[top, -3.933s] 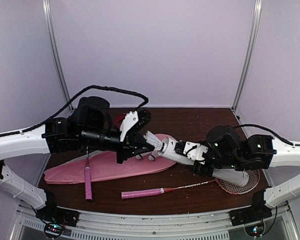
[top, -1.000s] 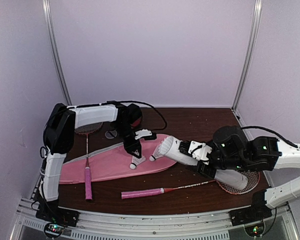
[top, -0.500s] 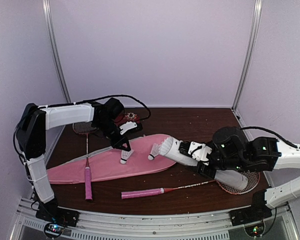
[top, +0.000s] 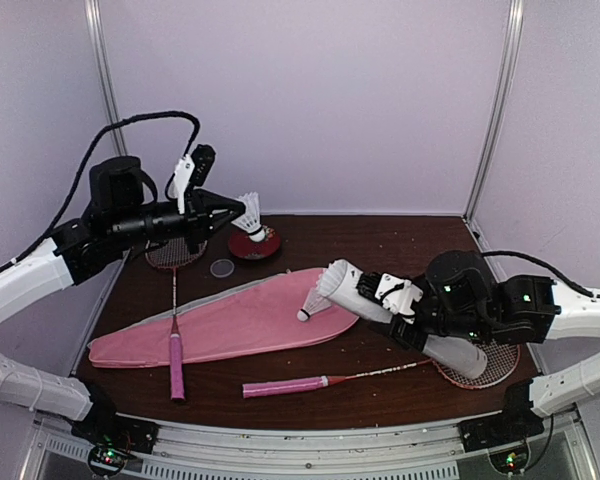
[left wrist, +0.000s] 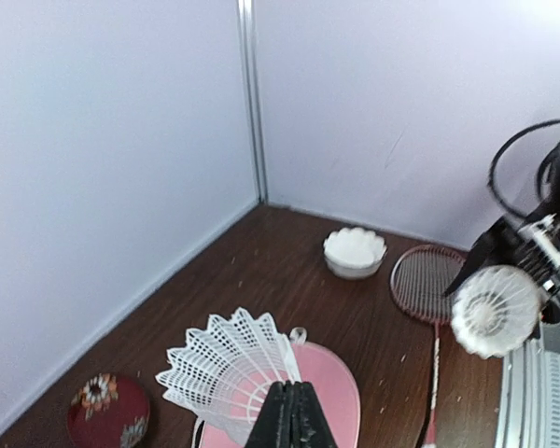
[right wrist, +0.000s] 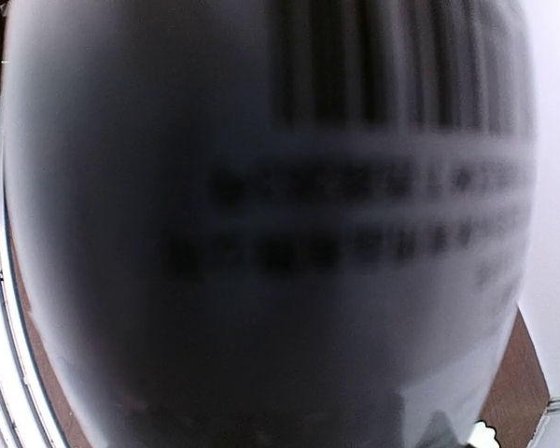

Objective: Pack up the badminton gear

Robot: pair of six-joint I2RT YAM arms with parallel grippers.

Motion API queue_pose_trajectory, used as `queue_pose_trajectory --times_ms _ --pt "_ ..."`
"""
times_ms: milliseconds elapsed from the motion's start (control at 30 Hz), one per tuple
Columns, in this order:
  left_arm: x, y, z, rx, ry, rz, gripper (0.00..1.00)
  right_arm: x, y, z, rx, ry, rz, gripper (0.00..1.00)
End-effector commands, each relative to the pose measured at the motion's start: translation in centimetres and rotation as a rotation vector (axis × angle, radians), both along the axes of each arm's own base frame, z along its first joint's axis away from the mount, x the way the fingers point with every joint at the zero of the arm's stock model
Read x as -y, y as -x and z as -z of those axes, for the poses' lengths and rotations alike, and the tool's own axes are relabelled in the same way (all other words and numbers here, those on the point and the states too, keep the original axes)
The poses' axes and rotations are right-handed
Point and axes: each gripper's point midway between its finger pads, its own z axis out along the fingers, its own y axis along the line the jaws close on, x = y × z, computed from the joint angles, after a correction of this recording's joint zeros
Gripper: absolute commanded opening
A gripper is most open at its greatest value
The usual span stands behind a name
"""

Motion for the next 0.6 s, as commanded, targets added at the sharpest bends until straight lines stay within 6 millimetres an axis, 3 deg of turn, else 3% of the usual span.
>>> queue_pose_trajectory --times_ms 0,200,400,567 --pt "2.1 3.3 -6.6 0.144 0.258 0.058 0.0 -0.5 -1.4 -3.4 0.07 -0.131 0.067 0.29" --pt "6.4 7.4 -7.9 0.191 0.349 0.171 0.0 -0.7 -1.4 -5.6 0.092 -0.221 0.073 0.3" --pt "9.6 9.2 -7.3 0.157 0.38 0.272 0.0 -0.8 -1.6 -6.1 0.094 -0.245 0.081 0.3" --pt "11.2 9.9 -5.9 0.13 0.352 0.309 0.0 -0.5 -1.6 -6.4 0.1 -0.26 0.092 0.3"
